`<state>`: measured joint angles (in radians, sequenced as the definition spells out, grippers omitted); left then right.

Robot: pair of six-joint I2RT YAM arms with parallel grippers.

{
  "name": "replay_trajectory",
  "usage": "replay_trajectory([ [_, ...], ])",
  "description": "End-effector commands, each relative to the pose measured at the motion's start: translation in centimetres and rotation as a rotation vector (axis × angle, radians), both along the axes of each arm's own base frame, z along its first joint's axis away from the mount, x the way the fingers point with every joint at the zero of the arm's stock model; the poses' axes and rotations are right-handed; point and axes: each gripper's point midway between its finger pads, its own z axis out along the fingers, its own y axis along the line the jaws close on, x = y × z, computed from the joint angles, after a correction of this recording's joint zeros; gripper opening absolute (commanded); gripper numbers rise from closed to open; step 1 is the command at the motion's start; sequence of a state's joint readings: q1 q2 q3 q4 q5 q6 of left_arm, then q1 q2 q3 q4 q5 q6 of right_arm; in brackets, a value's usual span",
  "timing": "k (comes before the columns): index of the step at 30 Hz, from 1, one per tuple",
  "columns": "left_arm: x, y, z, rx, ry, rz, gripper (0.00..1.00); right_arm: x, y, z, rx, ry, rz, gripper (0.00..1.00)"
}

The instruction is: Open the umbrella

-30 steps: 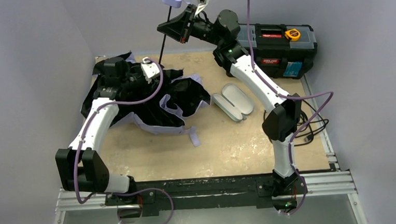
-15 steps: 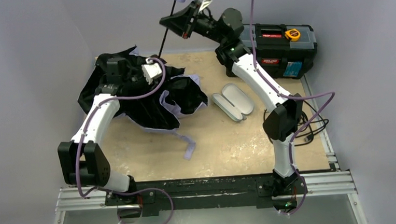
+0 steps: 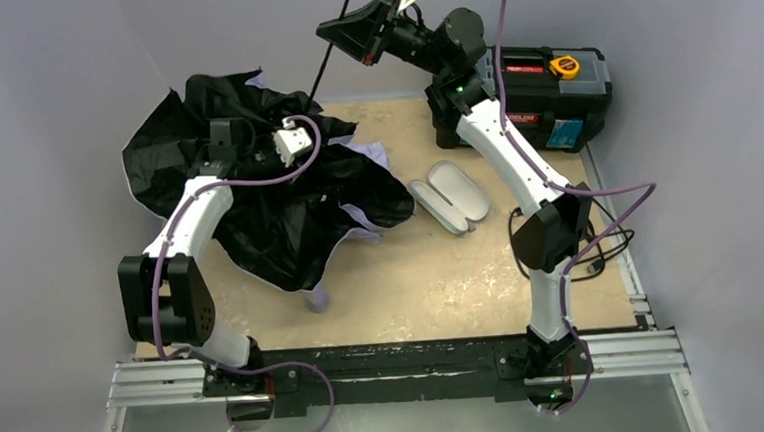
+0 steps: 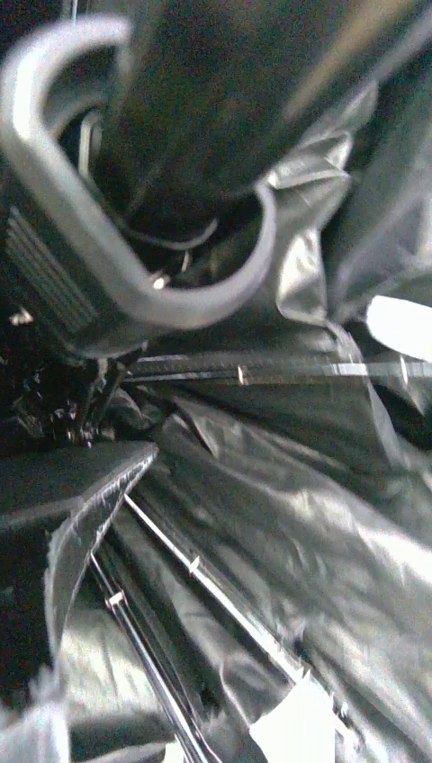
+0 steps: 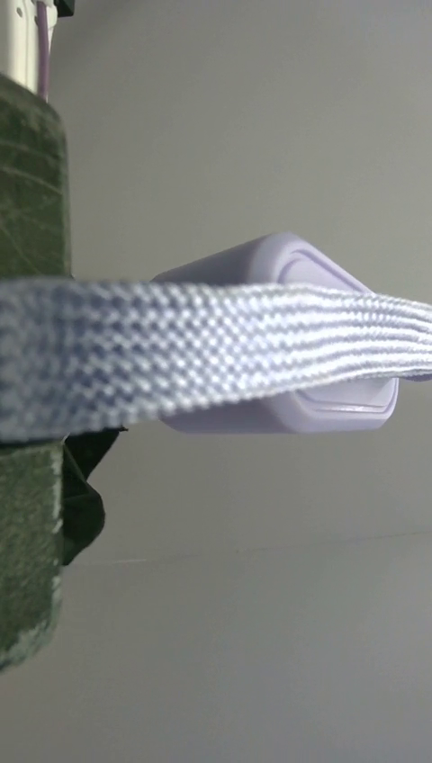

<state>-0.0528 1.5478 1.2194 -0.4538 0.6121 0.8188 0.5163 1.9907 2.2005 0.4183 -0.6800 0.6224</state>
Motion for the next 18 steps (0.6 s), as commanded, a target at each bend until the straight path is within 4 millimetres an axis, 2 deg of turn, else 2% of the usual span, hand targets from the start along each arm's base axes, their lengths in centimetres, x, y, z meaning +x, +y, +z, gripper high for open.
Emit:
replay_trajectory([
  [1,-4.3,8.4,-9.4,0.258,0.323,0.223,0.74,-15.7,-11.9,19.5,0.424,-0.471,-0.038,0.0],
  [2,-4.2,8.8,-9.5,0.262,0.321,0.233,0.88,-15.8,-12.0,19.5,0.419,-0.475,-0.041,0.0],
  [4,-4.2,9.4,-9.4,0.27,0.315,0.235,0.96,-15.7,-12.1,19.3,0.403,-0.475,-0.052,0.0],
  [10,-4.4,9.6,-8.5,0.28,0.302,0.186,1.0,-14.5,-11.8,17.7,0.333,-0.464,-0.086,0.0],
  [13,-3.8,9.0,-7.9,0.272,0.266,0.145,1.0,-12.6,-11.5,15.9,0.263,-0.461,-0.157,0.0],
  [16,-3.1,9.2,-8.3,0.297,0.251,0.14,1.0,-10.5,-13.3,16.3,0.253,-0.478,-0.266,0.0],
  [18,-3.2,7.9,-7.5,0.205,0.27,0.131,1.0,-8.6,-14.6,17.1,0.282,-0.438,-0.309,0.0],
])
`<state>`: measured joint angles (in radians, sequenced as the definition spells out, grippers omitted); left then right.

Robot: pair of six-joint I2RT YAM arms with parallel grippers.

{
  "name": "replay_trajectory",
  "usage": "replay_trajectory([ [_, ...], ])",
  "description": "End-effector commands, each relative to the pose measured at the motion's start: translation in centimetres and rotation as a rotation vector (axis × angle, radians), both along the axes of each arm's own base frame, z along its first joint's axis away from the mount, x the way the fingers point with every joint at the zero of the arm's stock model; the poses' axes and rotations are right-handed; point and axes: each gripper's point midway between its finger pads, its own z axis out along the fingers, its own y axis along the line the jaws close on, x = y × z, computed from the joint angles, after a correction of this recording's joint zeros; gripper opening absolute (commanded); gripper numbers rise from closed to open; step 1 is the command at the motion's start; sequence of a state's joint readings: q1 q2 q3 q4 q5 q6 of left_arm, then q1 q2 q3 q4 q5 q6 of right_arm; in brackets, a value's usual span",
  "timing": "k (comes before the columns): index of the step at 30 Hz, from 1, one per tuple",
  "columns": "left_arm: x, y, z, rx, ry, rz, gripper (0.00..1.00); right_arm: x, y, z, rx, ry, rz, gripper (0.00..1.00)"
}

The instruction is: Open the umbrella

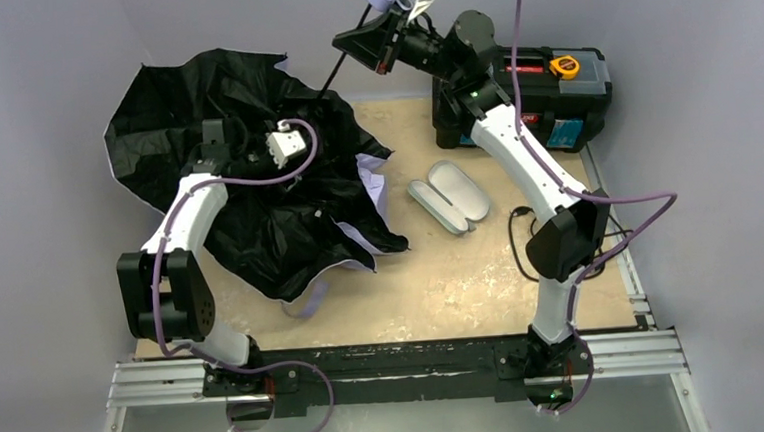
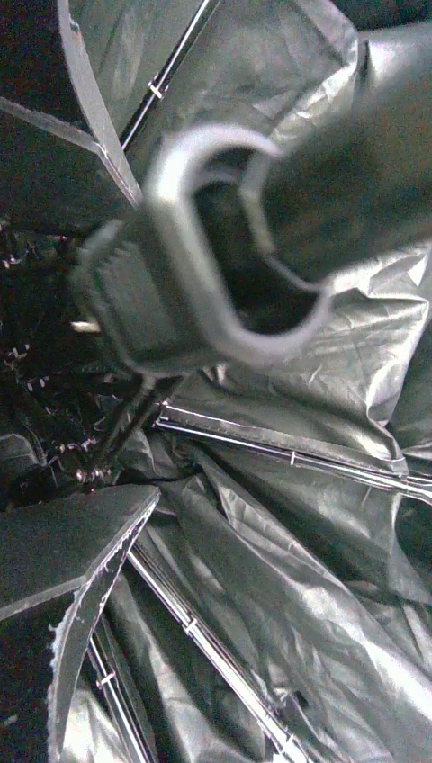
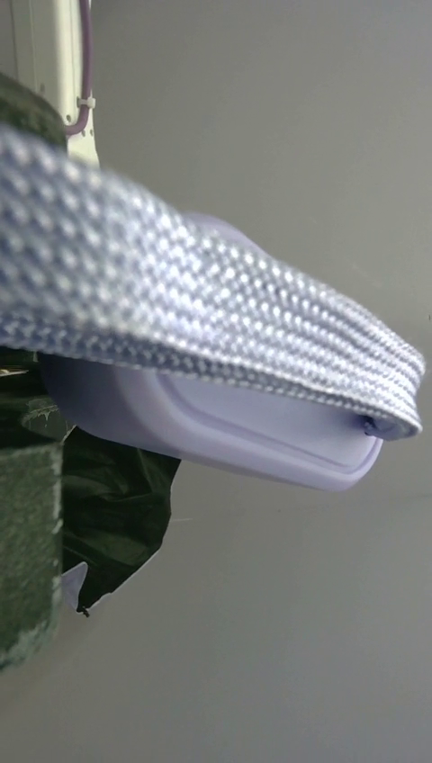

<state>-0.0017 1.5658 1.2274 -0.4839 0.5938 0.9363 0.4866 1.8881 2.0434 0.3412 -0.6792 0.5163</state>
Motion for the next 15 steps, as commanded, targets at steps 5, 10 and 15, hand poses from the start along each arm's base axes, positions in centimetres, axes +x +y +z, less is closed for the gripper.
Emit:
replay_trajectory([
  [5,-4.5,-1.6,0.1,-0.156,0.15,0.019,1.0,-7.9,-8.8,16.7,0.344,-0.323,-0.048,0.0],
  [10,-5.6,-6.0,5.8,-0.274,-0.017,-0.068,1.0,-9.6,-3.5,14.2,0.304,-0.306,0.041,0.0],
  [15,-5.1,-6.3,9.6,-0.316,-0.127,-0.03,1.0,-10.0,-0.4,12.6,0.266,-0.286,0.106,0.0],
])
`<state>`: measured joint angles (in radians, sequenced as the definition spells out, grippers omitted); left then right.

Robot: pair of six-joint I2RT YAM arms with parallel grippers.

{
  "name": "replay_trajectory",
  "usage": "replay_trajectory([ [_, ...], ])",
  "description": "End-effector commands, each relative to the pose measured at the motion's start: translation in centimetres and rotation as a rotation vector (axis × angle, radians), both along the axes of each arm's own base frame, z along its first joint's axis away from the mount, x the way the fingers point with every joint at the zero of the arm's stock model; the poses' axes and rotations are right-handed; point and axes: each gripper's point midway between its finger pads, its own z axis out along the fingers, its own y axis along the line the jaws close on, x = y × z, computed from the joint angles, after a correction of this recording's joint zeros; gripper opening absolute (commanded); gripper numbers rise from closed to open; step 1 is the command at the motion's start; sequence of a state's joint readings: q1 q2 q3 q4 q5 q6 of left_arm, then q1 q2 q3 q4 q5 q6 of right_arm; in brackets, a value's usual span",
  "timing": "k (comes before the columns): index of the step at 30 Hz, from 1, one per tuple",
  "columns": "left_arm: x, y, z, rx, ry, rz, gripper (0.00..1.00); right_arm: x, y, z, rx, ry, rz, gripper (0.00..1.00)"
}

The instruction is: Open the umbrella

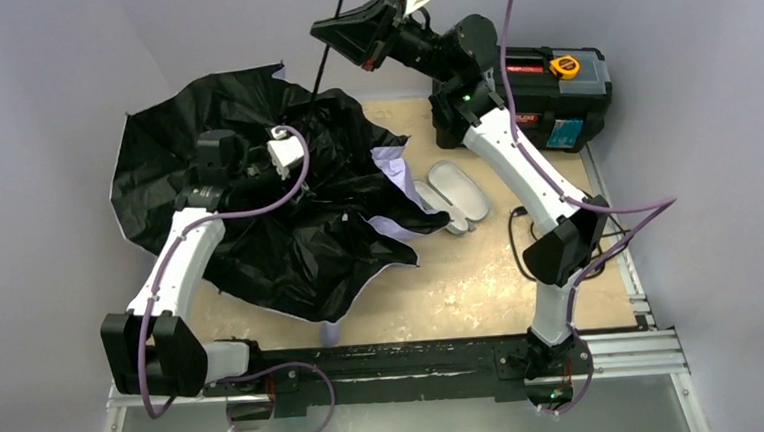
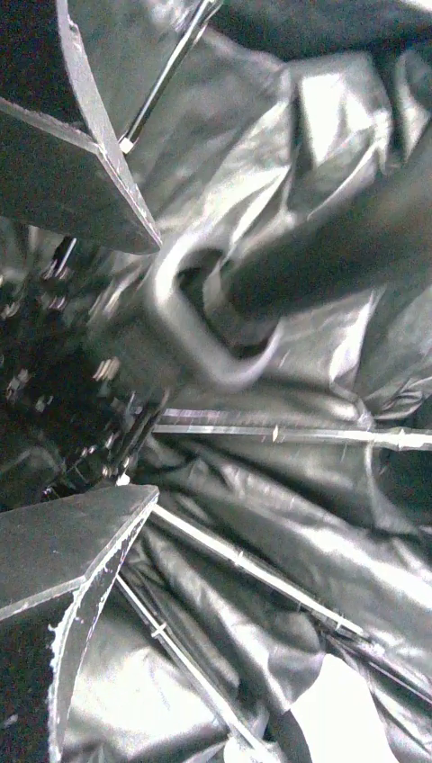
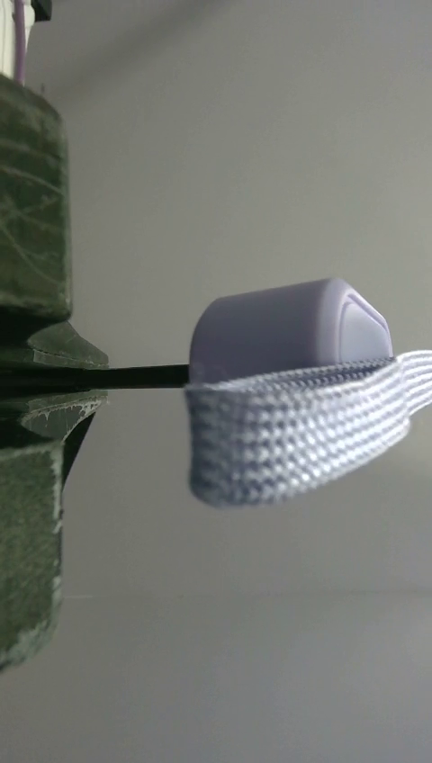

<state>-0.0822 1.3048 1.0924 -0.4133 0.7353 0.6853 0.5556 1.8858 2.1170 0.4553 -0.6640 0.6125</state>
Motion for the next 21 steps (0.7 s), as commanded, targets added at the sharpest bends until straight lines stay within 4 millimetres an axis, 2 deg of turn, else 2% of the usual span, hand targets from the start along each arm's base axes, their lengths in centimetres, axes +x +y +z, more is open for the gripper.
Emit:
replay_trajectory([
  [1,1.2,-0.7,4.5,-0.073,-0.098,0.057,1.0,-5.4,-1.4,6.8,0.14,-0.195,0.016,0.0],
  [4,1.3,-1.4,6.6,-0.124,-0.082,0.061,1.0,-6.0,-0.4,5.8,0.123,-0.18,0.045,0.0],
  [9,-1.2,-2.1,8.8,-0.171,-0.139,0.001,1.0,-6.3,0.3,4.9,0.093,-0.187,0.036,0.0],
  [11,-2.1,-2.3,9.8,-0.186,-0.163,-0.016,0.96,-6.1,0.5,4.6,0.081,-0.185,0.028,0.0],
  [13,-2.9,-2.5,10.9,-0.208,-0.168,-0.027,0.88,-6.0,0.5,4.3,0.077,-0.187,0.02,0.0],
  [14,-3.1,-2.5,11.2,-0.212,-0.17,-0.033,0.79,-5.9,0.5,4.3,0.077,-0.189,0.017,0.0],
  [16,-3.2,-2.6,11.5,-0.221,-0.167,-0.031,0.68,-6.0,0.5,4.4,0.08,-0.191,0.019,0.0],
  [19,-2.9,-2.5,10.7,-0.208,-0.139,-0.027,0.52,-5.9,0.4,4.7,0.087,-0.194,0.008,0.0],
  [21,-2.7,-2.5,10.1,-0.194,-0.114,-0.027,0.46,-5.6,0.2,4.9,0.095,-0.191,-0.013,0.0],
])
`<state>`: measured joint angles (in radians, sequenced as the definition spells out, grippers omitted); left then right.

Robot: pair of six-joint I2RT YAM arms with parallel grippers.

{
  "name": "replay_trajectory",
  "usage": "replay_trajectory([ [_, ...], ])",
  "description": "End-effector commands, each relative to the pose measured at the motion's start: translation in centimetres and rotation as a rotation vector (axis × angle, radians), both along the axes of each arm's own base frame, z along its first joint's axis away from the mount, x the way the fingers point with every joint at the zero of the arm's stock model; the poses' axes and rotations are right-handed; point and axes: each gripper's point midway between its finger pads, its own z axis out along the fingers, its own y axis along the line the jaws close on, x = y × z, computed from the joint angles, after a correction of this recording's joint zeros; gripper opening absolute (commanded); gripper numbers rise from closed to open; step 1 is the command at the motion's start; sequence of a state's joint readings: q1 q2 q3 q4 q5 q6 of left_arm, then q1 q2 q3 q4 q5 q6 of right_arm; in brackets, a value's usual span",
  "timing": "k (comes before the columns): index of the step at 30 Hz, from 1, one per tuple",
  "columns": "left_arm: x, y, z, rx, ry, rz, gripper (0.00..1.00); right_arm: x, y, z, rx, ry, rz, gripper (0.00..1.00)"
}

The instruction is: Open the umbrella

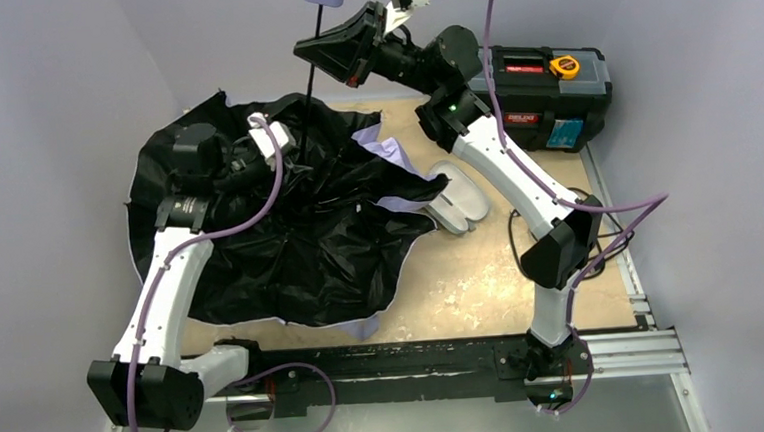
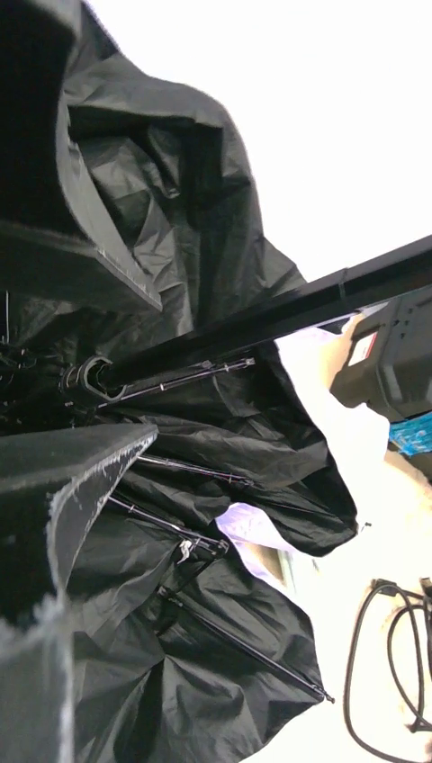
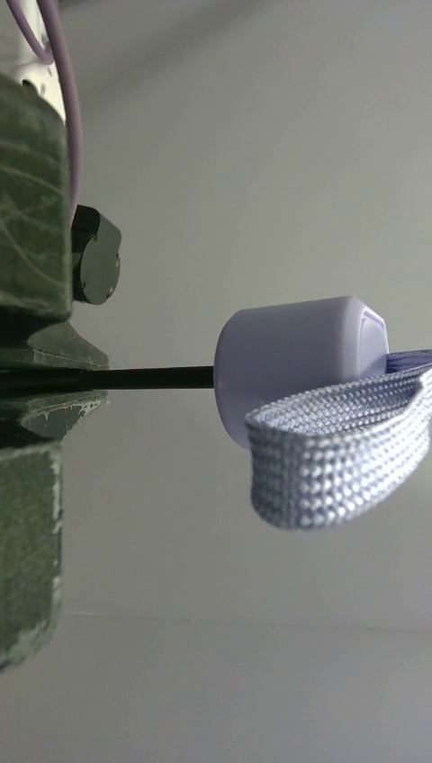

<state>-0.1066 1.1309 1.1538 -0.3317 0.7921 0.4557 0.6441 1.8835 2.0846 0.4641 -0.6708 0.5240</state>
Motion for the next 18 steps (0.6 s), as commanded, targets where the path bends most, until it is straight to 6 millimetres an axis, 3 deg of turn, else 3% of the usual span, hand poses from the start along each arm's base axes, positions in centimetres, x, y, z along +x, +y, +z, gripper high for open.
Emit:
replay_trajectory([
  [1,0.2,-0.5,-0.3,0.004,0.034,-0.024,0.45,-2.7,-3.2,6.1,0.134,-0.127,-0.068,0.0],
  [4,0.9,0.2,-1.8,0.04,0.045,0.014,0.41,-2.8,-3.5,6.5,0.143,-0.133,-0.081,0.0],
  [8,2.0,1.2,-3.8,0.093,0.075,0.069,0.2,-3.5,-3.9,7.2,0.153,-0.147,-0.079,0.0],
  [14,1.8,1.8,-7.7,0.178,0.127,0.048,0.13,-4.2,-4.4,8.2,0.163,-0.178,-0.072,0.0],
  [18,2.3,3.0,-10.6,0.235,0.195,0.065,0.15,-4.5,-5.5,9.8,0.199,-0.195,-0.075,0.0],
])
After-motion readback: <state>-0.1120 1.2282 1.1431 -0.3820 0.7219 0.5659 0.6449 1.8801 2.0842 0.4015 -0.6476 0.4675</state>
